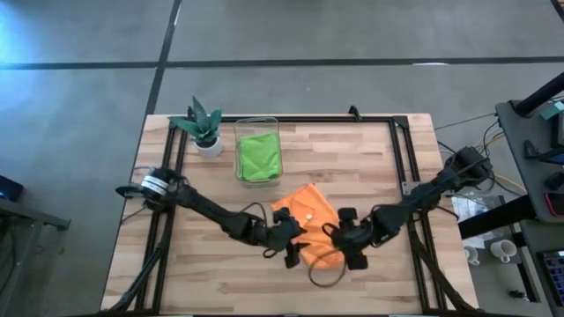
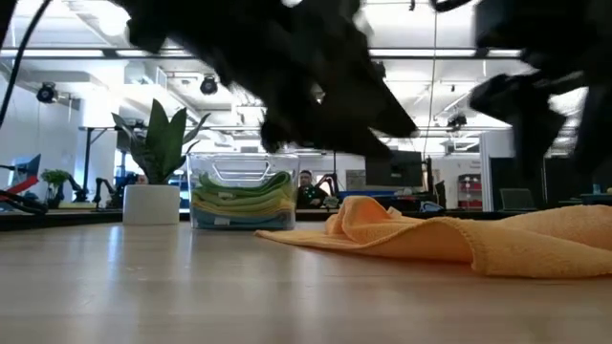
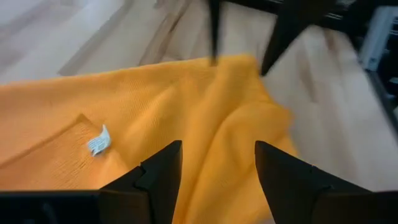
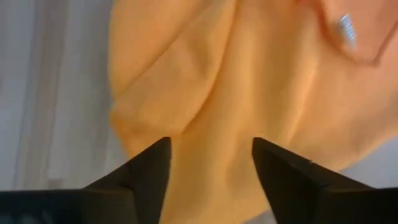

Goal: Fold microfiber towels
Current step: Fold the orange microfiber cloth

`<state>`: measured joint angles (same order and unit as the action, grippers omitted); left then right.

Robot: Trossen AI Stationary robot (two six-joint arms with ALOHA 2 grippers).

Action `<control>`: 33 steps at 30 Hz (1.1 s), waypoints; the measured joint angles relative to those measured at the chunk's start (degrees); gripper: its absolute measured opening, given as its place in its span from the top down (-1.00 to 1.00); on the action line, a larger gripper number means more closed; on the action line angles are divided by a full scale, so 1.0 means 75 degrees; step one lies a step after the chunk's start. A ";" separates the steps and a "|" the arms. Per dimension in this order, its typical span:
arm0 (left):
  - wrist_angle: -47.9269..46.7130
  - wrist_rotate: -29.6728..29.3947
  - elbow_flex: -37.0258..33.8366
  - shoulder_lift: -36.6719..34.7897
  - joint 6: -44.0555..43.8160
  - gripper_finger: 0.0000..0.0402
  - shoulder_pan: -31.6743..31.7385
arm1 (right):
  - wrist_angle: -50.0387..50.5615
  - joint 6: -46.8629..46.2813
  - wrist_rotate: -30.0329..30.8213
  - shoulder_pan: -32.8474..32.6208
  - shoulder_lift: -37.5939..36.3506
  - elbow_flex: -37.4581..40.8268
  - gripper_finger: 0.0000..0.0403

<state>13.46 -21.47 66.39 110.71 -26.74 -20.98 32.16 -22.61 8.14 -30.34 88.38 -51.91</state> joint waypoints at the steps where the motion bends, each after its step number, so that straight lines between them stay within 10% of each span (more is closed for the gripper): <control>1: 0.0252 0.0003 0.0033 0.0217 0.0000 0.07 0.0040 | 0.0122 -0.0085 0.0106 -0.0117 -0.0037 -0.0008 -0.04; 10: 0.1113 0.0533 0.1314 0.2160 0.0875 0.07 0.0199 | -0.0025 -0.0371 0.0893 0.0276 0.0005 0.0533 0.90; 27: -0.0335 0.0771 0.1987 0.1949 0.0805 0.07 0.0001 | -0.1869 0.0419 -0.0121 0.1055 0.0738 0.1408 0.96; 33: -0.0316 0.3786 0.1964 0.1645 -0.0122 0.07 -0.0117 | -0.1831 0.0469 -0.0072 0.1084 0.0761 0.1417 0.96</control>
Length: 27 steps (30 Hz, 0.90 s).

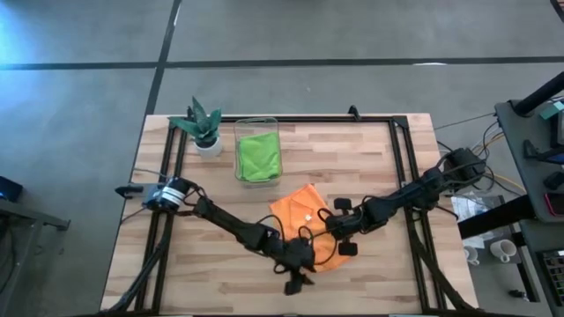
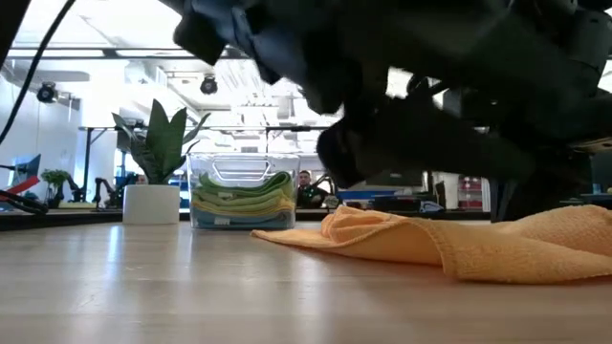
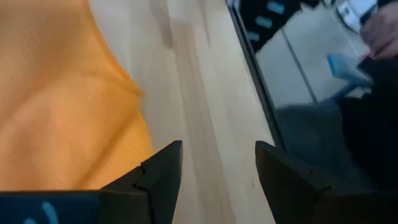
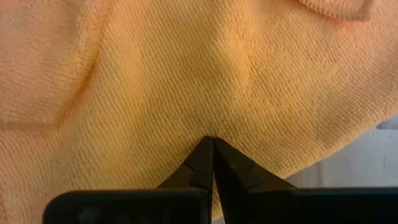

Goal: Fold microfiber towels
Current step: Fold the orange microfiber cloth

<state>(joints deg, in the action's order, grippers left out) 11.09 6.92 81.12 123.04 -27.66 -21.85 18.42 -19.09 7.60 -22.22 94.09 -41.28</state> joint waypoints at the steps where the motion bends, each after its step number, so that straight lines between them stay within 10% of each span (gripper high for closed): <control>1: -0.0087 0.0009 0.0001 0.0000 0.0081 0.07 -0.0005 | -0.0032 0.0051 -0.0011 0.0014 -0.0035 0.0023 0.96; 9: -0.0171 -0.3883 0.0107 -0.0068 0.1925 0.08 0.0231 | -0.0115 0.0145 -0.0042 0.0031 -0.0132 0.0064 0.96; 20: -0.0417 -0.3955 -0.0022 0.0376 0.2334 0.94 0.0150 | -0.0137 0.0117 -0.0011 0.0242 -0.0130 0.0061 0.96; 27: -0.0749 -0.2191 -0.0026 0.0335 0.1908 0.99 -0.0047 | -0.0128 0.0414 -0.0018 0.0511 -0.0129 0.0061 0.96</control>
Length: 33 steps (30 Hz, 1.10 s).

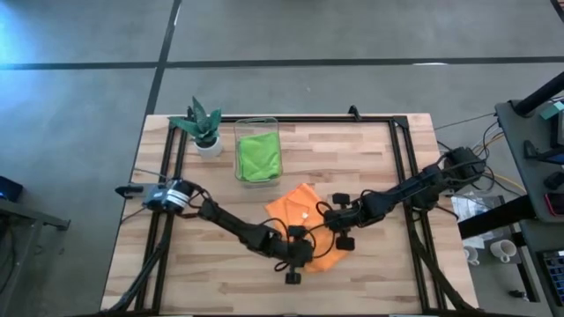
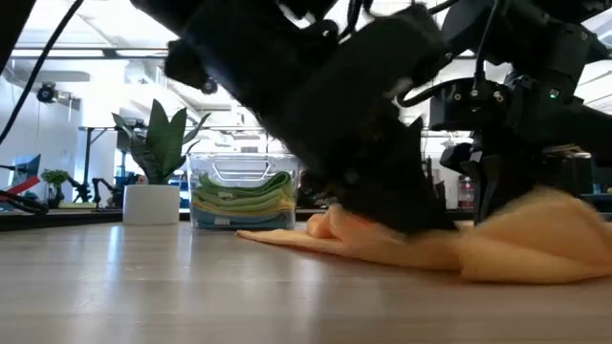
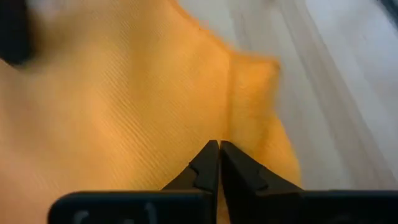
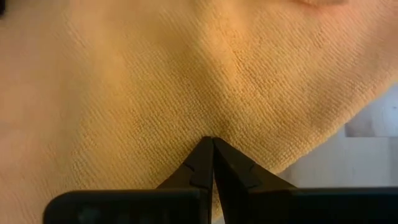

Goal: Fold microfiber towels
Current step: Fold the orange microfiber cloth

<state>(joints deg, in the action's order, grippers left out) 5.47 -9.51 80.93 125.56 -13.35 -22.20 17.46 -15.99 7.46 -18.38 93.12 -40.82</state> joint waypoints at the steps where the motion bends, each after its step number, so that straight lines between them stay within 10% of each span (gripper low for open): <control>1: -0.0254 0.0188 0.0000 -0.0004 -0.0140 0.99 -0.0054 | 0.0011 0.0003 -0.0003 0.0028 0.0000 0.0000 0.96; 11: -0.2209 0.0290 -0.0009 -0.0950 -0.0777 0.99 -0.0655 | 0.0110 0.0330 -0.0040 0.0060 -0.0015 0.0029 0.96; 20: -0.2221 -0.2642 -0.0142 -0.1537 -0.0972 0.99 -0.0471 | 0.0125 0.0373 -0.0046 0.0060 -0.0023 0.0032 0.96; 27: -0.0394 -0.3144 -0.0203 -0.0537 -0.0607 0.99 -0.0100 | 0.0107 0.0370 -0.0044 0.0057 -0.0023 0.0038 0.96; 33: -0.2676 -0.4059 -0.0211 -0.0322 -0.3290 1.00 0.0233 | 0.0101 0.0368 -0.0052 0.0039 -0.0023 0.0041 0.96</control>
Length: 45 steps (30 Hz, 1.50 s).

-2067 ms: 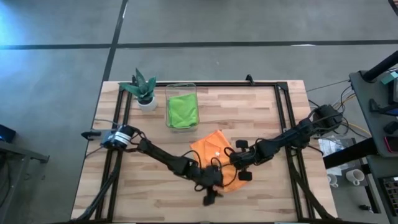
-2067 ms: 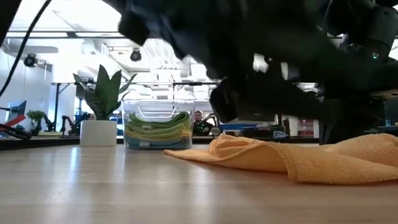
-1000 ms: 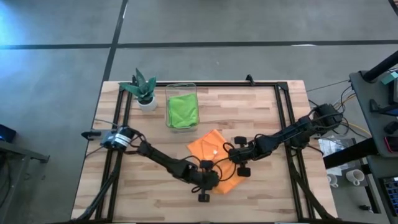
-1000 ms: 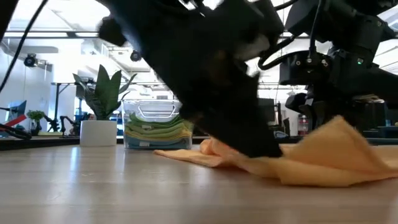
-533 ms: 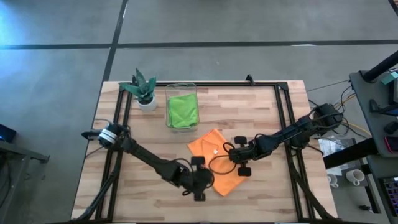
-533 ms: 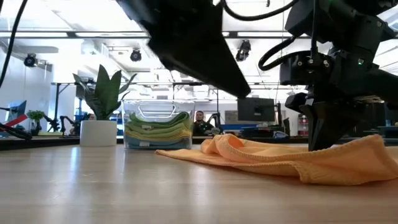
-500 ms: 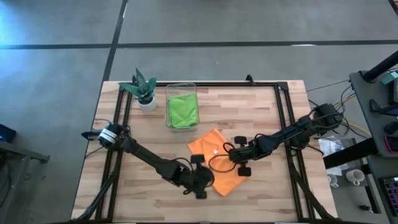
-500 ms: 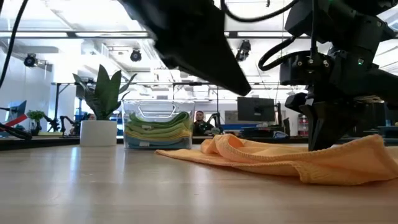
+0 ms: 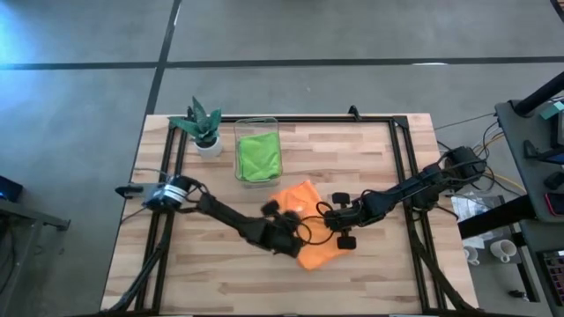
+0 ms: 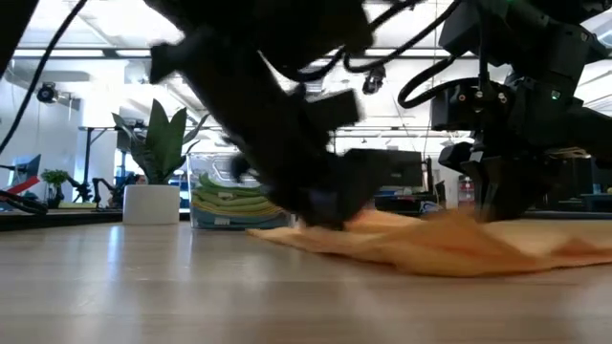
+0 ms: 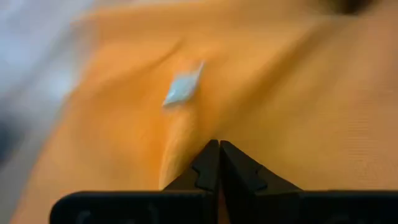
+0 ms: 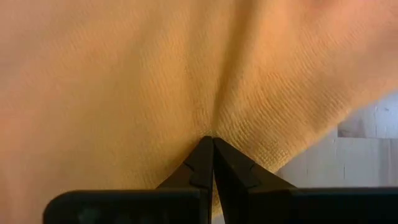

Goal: Fold microfiber towels
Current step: Fold the orange microfiber cloth

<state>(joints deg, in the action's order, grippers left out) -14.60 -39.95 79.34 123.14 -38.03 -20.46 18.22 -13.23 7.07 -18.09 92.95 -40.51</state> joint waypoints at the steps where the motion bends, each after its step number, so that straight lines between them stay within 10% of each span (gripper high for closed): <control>1: -0.0536 -0.0251 0.0003 -0.0073 -0.0633 1.00 0.0004 | -0.0004 0.0002 0.0000 0.0000 0.0000 0.0007 0.96; 11: -0.4480 -0.0959 -0.0043 -0.0596 -0.5303 1.00 -0.0690 | -0.0028 0.0297 -0.0147 0.0003 -0.0012 0.0032 0.96; 27: -0.2658 -0.1317 -0.0052 -0.0636 -0.1953 1.00 0.0378 | 0.0110 0.0472 -0.0163 -0.0274 -0.1327 -0.0224 0.96; 45: -0.1502 -0.1197 -0.1351 -0.0644 -0.2432 1.00 0.1216 | -0.2431 0.0712 -0.0861 -0.2279 0.1019 -0.0598 0.96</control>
<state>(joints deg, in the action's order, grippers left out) -25.86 -48.93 69.21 118.31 -56.27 -11.34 -0.02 -7.89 0.62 -35.18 100.59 -45.00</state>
